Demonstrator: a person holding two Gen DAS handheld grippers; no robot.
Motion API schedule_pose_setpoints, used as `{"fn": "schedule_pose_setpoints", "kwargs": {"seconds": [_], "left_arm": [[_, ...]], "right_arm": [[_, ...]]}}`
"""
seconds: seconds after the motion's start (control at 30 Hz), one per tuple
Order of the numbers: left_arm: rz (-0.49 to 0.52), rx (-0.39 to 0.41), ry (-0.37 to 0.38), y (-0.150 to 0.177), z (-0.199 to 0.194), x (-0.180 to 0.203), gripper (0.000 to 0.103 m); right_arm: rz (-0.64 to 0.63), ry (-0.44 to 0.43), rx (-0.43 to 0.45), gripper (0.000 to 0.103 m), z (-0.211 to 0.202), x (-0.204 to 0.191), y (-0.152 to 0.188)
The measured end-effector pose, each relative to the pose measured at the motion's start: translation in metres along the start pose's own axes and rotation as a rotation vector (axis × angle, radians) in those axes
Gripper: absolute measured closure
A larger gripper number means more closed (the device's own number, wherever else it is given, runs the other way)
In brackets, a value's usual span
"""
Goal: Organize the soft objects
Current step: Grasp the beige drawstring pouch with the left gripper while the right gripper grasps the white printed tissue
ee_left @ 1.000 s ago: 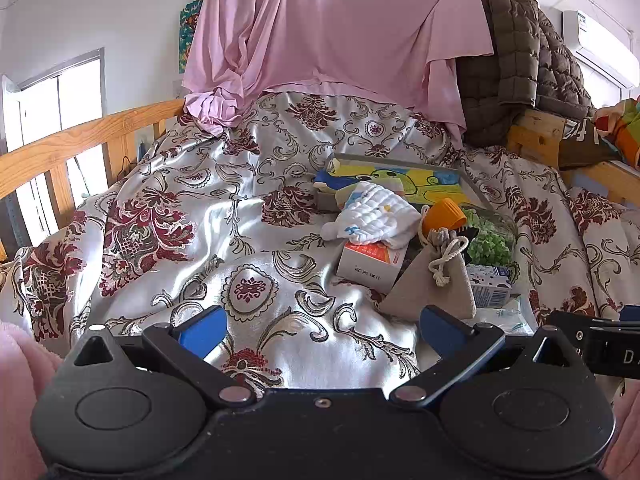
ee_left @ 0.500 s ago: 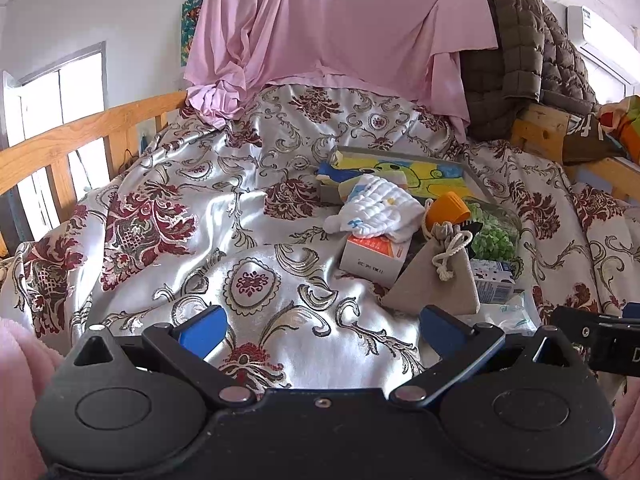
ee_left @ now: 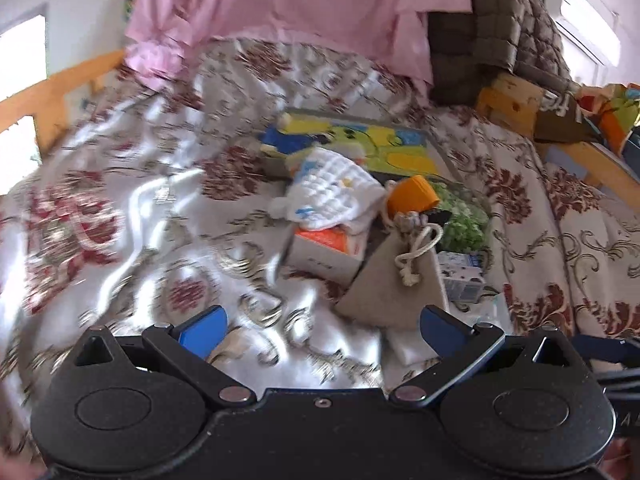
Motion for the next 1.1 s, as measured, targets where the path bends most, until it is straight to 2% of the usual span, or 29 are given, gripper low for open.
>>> {"fn": "schedule_pose_setpoints", "kwargs": {"seconds": [0.2, 0.33, 0.4, 0.47, 0.63, 0.7, 0.77, 0.87, 1.0, 1.1], "left_arm": [[0.047, -0.054, 0.128, -0.037, 0.045, 0.016, 0.001], [0.079, -0.044, 0.234, -0.051, 0.073, 0.025, 0.001], [0.065, -0.061, 0.276, -0.052, 0.087, 0.026, 0.001], [0.046, -0.087, 0.311, -0.052, 0.101, 0.027, 0.001], [0.015, -0.14, 0.389, -0.051, 0.127, 0.031, 0.001], [0.008, -0.162, 0.418, -0.052, 0.136, 0.033, 0.001], [-0.001, -0.186, 0.449, -0.051, 0.142, 0.037, 0.001], [0.008, -0.232, 0.468, -0.049, 0.155, 0.045, 0.001], [0.044, -0.279, 0.437, -0.042, 0.165, 0.051, 0.001], [0.059, -0.288, 0.398, -0.038, 0.17, 0.05, 0.012]], "right_arm": [[-0.061, 0.001, -0.099, 0.0, 0.03, 0.013, -0.034], [-0.077, -0.02, -0.221, 0.0, 0.06, 0.026, -0.05], [-0.085, -0.01, -0.265, 0.0, 0.072, 0.033, -0.054], [-0.078, -0.01, -0.317, 0.0, 0.086, 0.04, -0.055], [0.001, -0.151, -0.458, 0.0, 0.112, 0.037, -0.038], [0.016, -0.16, -0.475, 0.0, 0.119, 0.038, -0.035], [0.021, -0.134, -0.481, 0.0, 0.125, 0.041, -0.035], [0.018, -0.101, -0.528, 0.0, 0.135, 0.041, -0.028], [-0.034, -0.027, -0.577, 0.003, 0.145, 0.036, -0.022], [-0.061, 0.008, -0.576, 0.011, 0.148, 0.032, -0.021]]}}
Point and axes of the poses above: each gripper's, at about its wrist camera, not at the fingertips, and z roughly the way its jaws point, x to its right, y to its underside, the point moved 10 cm from there along z, roughly the way its jaws point, and after that the axes turned 10 degrees about -x, right-handed, at the moved point
